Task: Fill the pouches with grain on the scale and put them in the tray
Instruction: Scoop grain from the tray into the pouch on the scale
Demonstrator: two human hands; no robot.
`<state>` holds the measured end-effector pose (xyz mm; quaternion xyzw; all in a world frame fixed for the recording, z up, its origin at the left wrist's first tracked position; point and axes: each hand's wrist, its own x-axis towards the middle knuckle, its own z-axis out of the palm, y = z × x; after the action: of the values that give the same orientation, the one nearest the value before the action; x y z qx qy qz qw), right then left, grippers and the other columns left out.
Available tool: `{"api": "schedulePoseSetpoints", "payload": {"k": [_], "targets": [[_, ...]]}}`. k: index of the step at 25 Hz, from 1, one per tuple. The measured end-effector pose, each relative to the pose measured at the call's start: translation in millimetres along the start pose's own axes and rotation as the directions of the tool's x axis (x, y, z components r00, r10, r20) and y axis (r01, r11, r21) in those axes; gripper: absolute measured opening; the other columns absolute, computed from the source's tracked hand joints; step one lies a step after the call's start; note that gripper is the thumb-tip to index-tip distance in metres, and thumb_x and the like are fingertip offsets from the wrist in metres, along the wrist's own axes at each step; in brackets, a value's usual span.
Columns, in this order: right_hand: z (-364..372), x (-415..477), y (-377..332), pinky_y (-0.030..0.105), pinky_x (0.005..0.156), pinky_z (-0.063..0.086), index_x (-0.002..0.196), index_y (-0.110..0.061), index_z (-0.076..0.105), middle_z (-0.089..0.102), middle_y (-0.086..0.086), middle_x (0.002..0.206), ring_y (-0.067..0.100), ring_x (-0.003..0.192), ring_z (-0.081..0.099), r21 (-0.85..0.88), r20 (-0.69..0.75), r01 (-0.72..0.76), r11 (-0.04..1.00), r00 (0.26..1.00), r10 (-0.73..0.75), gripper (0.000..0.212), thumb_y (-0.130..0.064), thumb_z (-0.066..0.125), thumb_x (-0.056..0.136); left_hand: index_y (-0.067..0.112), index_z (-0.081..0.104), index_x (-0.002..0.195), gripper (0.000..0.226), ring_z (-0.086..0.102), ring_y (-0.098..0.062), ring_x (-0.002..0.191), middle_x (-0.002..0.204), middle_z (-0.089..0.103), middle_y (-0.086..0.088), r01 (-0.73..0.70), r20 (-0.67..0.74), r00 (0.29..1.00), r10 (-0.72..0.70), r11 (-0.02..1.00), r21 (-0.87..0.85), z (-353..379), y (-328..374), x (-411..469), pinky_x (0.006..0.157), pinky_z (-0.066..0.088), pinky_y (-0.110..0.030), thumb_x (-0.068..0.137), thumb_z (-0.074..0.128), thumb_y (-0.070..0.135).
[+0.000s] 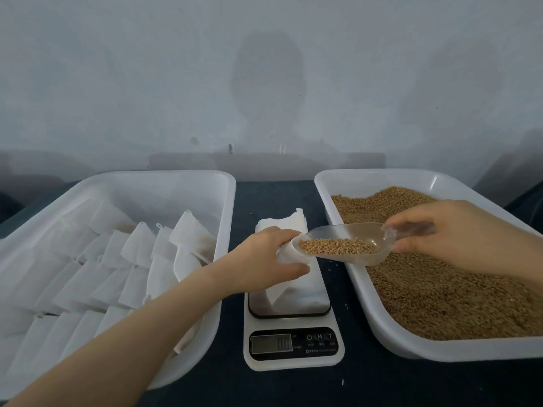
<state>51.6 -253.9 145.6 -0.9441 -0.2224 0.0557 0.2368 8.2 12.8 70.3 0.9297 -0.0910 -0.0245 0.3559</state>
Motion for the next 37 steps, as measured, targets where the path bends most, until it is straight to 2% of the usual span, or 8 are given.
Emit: {"api": "schedulePoseSetpoints", "payload": {"k": [7,12,16,18,24,27,32,37], "targets": [[-5.0,0.3,-9.5,0.031,0.091,0.047,0.084,-0.055,0.063,0.063,-0.036,0.090,-0.015,0.089,0.056,-0.023,0.037,0.019,1.000,0.999,-0.018,0.021,-0.042,0.075,0.072,0.032,0.053,0.131,0.051,0.051,-0.011,0.109,0.117,0.052,0.010,-0.009,0.013,1.000,0.009,1.000,-0.025,-1.9,1.7,0.9,0.097,0.042,-0.027,0.084,0.066,0.045],[-12.2,1.4,-18.8,0.012,0.068,0.047,0.074,-0.063,0.063,0.061,-0.042,0.081,-0.020,0.073,0.058,-0.036,0.059,0.058,0.998,0.997,-0.056,0.030,-0.037,0.076,0.073,0.030,0.060,0.123,0.044,0.054,-0.010,0.104,0.110,0.057,0.011,-0.044,0.010,0.999,0.045,0.993,-0.106,-4.3,1.1,1.6,0.095,0.043,-0.026,0.082,0.069,0.041],[-16.2,1.3,-23.3,0.033,0.085,0.051,0.076,-0.069,0.058,0.057,-0.047,0.084,-0.012,0.086,0.058,-0.132,0.063,0.049,0.990,0.997,-0.041,0.031,-0.043,0.074,0.073,0.026,0.055,0.133,0.064,0.053,-0.008,0.109,0.114,0.054,0.014,-0.025,0.028,0.999,0.029,0.992,-0.124,-3.8,-1.4,2.1,0.095,0.042,-0.022,0.075,0.068,0.050],[-16.0,3.7,-23.0,0.043,0.090,0.047,0.087,-0.065,0.060,0.057,-0.046,0.086,-0.010,0.090,0.056,-0.206,0.069,0.060,0.977,0.996,-0.047,0.025,-0.048,0.072,0.073,0.033,0.056,0.127,0.053,0.052,-0.007,0.110,0.116,0.055,0.014,-0.032,0.020,0.999,0.035,0.989,-0.146,-3.5,-2.7,3.1,0.092,0.039,-0.013,0.078,0.069,0.047],[-11.2,9.3,-30.3,0.050,0.091,0.044,0.093,-0.056,0.063,0.062,-0.036,0.087,-0.003,0.089,0.057,-0.320,0.084,0.091,0.943,0.994,-0.067,0.017,-0.055,0.066,0.075,0.029,0.048,0.138,0.065,0.046,-0.007,0.120,0.126,0.049,0.016,0.006,0.025,1.000,-0.004,0.993,-0.116,-2.2,-2.5,3.7,0.093,0.034,-0.014,0.079,0.071,0.044],[-11.1,11.6,-31.9,0.049,0.095,0.043,0.098,-0.059,0.061,0.058,-0.038,0.088,-0.001,0.098,0.056,-0.328,0.067,0.080,0.941,0.996,-0.062,0.024,-0.055,0.067,0.075,0.035,0.034,0.143,0.089,0.041,-0.003,0.110,0.122,0.041,0.020,0.000,0.063,0.998,0.001,1.000,-0.011,1.8,1.6,1.5,0.089,0.033,-0.017,0.068,0.081,0.046],[-15.4,14.8,-39.4,0.041,0.090,0.046,0.106,-0.057,0.060,0.061,-0.034,0.105,0.003,0.104,0.055,-0.417,0.065,0.125,0.900,0.992,-0.108,0.029,-0.056,0.064,0.077,0.033,0.032,0.139,0.070,0.051,-0.004,0.087,0.114,0.045,0.014,0.016,0.052,0.999,-0.016,1.000,0.007,8.4,6.9,2.9,0.066,0.037,-0.009,0.081,0.071,0.040],[-22.6,16.2,-53.0,0.038,0.088,0.050,0.100,-0.056,0.059,0.067,-0.025,0.104,0.007,0.100,0.060,-0.484,0.091,0.182,0.856,0.983,-0.158,0.026,-0.052,0.068,0.076,0.032,0.042,0.129,0.057,0.052,0.001,0.085,0.109,0.050,0.017,-0.009,0.009,1.000,0.009,1.000,0.007,5.4,10.0,1.6,0.062,0.038,-0.008,0.080,0.072,0.042]]}}
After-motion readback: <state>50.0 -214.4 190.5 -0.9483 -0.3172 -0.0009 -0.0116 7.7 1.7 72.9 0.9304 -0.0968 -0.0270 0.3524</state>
